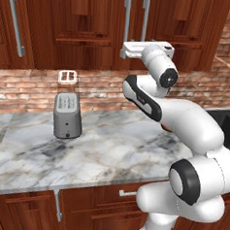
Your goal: Pick the sponge and soap dispenser from the cabinet and place them on the counter.
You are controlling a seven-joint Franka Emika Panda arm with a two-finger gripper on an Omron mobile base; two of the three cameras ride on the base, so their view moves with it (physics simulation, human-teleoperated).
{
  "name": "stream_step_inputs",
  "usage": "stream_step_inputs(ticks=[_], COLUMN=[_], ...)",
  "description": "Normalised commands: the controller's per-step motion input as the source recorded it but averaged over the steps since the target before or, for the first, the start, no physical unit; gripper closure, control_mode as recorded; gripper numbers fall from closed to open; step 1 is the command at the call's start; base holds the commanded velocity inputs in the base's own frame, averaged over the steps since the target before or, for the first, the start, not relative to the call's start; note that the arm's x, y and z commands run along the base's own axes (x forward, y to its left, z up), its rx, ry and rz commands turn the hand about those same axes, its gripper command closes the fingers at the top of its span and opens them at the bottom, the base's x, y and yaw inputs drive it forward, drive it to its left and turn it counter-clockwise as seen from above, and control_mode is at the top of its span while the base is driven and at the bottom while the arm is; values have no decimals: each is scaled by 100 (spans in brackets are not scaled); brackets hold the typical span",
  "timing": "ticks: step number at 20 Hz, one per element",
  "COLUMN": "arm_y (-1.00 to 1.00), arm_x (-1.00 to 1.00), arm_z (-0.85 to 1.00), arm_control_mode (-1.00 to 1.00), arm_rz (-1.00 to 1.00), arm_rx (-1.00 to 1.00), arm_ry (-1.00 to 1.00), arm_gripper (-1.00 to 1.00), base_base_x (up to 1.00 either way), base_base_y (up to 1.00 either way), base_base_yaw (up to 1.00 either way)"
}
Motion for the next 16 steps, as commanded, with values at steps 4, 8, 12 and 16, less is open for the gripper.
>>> stream_step_inputs(ticks=[4, 8, 12, 16], arm_y=[0, 0, 0, 0], arm_x=[11, 16, 19, 22], arm_z=[0, 0, 0, 0], arm_control_mode=[-100, -100, -100, -100], arm_rz=[0, 0, 0, 0], arm_rx=[0, 0, 0, 0], arm_ry=[0, 0, 0, 0], arm_gripper=[-100, -100, -100, -100], base_base_x=[0, 0, 0, 0], base_base_y=[0, 0, 0, 0], base_base_yaw=[0, 0, 0, 0])
